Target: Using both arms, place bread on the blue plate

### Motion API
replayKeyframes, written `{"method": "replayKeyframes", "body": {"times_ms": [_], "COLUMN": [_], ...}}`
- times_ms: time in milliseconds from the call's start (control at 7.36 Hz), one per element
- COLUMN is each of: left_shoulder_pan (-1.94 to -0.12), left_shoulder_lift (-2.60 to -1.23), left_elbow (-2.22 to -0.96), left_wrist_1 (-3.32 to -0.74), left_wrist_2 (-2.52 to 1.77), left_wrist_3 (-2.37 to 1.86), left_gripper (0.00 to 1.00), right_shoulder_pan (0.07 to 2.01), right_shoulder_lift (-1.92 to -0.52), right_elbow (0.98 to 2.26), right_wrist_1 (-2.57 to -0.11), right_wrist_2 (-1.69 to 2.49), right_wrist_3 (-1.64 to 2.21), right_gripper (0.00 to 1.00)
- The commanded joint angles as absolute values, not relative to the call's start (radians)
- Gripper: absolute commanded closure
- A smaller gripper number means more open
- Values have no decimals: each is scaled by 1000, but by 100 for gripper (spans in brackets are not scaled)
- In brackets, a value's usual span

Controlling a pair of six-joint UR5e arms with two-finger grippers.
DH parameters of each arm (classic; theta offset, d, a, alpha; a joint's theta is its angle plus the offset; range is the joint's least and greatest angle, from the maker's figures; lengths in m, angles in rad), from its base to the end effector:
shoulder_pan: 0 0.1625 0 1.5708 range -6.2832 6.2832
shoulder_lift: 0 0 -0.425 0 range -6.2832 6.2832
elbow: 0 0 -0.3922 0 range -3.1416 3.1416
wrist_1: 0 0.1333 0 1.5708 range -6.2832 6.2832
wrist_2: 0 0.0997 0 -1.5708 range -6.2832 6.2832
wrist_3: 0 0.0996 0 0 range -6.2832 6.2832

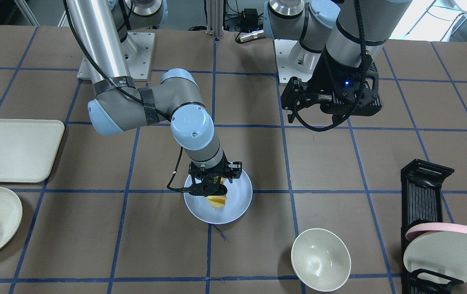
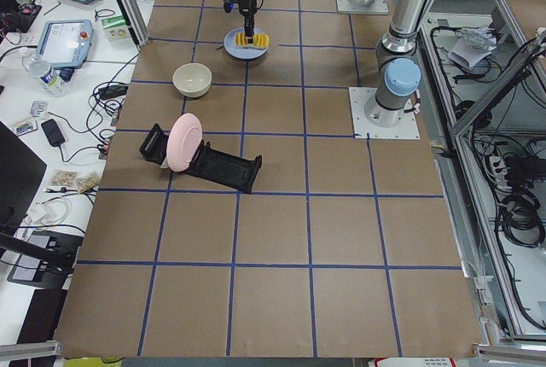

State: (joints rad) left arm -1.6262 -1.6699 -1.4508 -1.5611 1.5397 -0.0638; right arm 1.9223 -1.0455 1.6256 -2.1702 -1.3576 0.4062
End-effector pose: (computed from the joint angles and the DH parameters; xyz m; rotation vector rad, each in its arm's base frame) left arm -0.1659 -0.5285 0.4972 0.0123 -3.1084 0.0446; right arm 0.3662 -0.5503 0.2198 0.0772 2.9341 0.0898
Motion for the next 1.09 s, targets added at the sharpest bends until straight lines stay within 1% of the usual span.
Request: {"method": "replayKeyframes", "body": {"times_ms": [0, 136, 272, 408, 680, 951], "left_shoulder_pan": [-1625, -1624, -1618, -1620, -1617, -1615], "left_shoulder_lift": [-1675, -1668, -1664, -1664, -1652, -1643], "left_elbow": [-1457, -1457, -1459, -1457, -1460, -1468], "left_wrist_1": [-1545, -1546, -1549, -1546, -1565, -1565], "left_wrist_2": [1542, 1546, 1546, 1545, 1546, 1548], "left_wrist_3": [-103, -100, -100, -100, -100, -100], "left_gripper": [0, 0, 0, 0, 0, 0], "right_shoulder_pan": [1916, 1908, 1887, 1847, 1726, 1645], "right_shoulder_lift": [-1046, -1052, -1057, -1084, -1181, -1312], "right_elbow": [1597, 1568, 1548, 1533, 1497, 1500], "right_wrist_1": [-2169, -2155, -2132, -2058, -1883, -1739], "right_wrist_2": [-1362, -1367, -1432, -1463, -1466, -1534], "right_wrist_3": [405, 402, 378, 317, 144, 2], "right_gripper": [5, 5, 2, 2, 0, 0]}}
